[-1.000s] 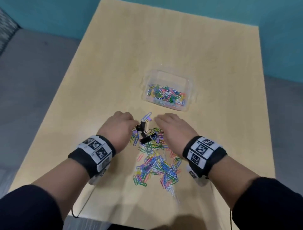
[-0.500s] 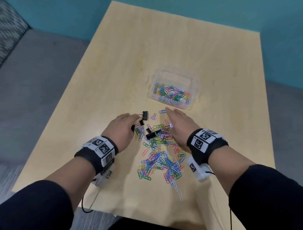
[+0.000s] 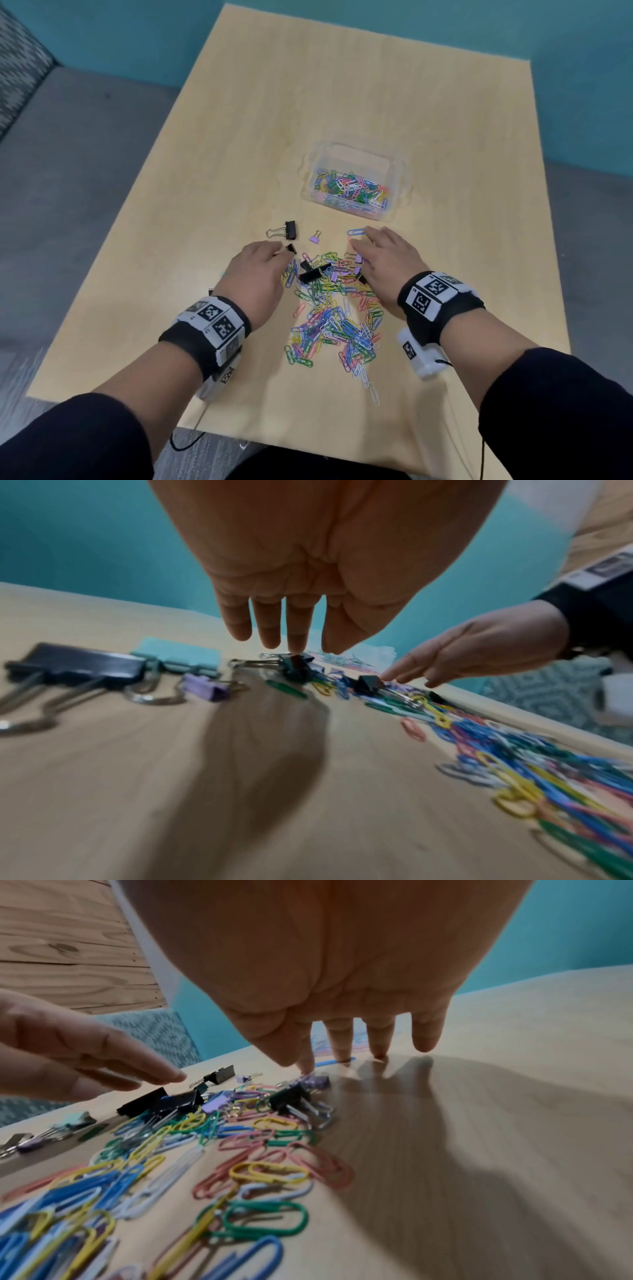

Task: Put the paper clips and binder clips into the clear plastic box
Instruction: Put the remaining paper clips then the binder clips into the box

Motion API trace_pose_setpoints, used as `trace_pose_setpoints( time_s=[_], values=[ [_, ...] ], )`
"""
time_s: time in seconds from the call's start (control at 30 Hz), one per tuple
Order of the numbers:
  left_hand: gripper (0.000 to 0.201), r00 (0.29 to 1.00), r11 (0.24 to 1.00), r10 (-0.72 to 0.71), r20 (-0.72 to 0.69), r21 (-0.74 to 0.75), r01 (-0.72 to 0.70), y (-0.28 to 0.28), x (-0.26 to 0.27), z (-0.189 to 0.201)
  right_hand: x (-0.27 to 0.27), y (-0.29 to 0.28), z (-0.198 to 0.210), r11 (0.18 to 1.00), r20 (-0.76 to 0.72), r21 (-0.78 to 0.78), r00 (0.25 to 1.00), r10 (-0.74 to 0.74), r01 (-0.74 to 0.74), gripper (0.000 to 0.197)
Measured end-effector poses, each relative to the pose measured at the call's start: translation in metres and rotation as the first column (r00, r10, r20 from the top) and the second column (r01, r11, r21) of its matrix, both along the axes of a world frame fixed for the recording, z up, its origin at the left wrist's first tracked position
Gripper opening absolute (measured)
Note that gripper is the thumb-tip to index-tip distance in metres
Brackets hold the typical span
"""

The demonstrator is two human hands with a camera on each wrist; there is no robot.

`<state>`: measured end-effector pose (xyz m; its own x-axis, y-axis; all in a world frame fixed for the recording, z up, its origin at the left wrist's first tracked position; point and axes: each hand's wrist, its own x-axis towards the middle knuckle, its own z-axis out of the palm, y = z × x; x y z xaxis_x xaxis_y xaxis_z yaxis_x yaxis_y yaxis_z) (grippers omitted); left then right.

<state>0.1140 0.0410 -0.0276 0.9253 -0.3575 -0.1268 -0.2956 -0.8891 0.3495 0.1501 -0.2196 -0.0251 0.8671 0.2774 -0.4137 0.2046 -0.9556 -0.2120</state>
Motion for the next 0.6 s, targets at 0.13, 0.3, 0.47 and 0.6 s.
trace_pose_setpoints(
  time_s=[0.13,0.3,0.47,0.6],
  values=[
    [0.048,0.995,0.994,-0.098,0.001,0.055,0.098,-0.020,-0.009,0.001,-0.007,-0.015,-0.004,0.992,-0.002,0.025,0.992,-0.123,0.123,0.046],
    [0.052,0.993,0.990,-0.114,-0.035,0.084,0.116,-0.030,-0.014,-0.004,-0.041,-0.034,0.000,0.988,0.000,-0.044,0.989,-0.146,0.146,0.063],
    [0.048,0.997,0.995,-0.068,-0.046,0.075,0.071,-0.023,-0.029,0.000,-0.097,-0.021,0.011,0.991,-0.023,-0.100,0.996,-0.087,0.085,0.056],
    [0.046,0.997,0.997,-0.083,-0.005,-0.005,0.083,-0.024,-0.054,0.006,-0.136,-0.004,0.019,0.991,-0.021,-0.125,0.999,-0.050,0.047,0.059]
  ],
)
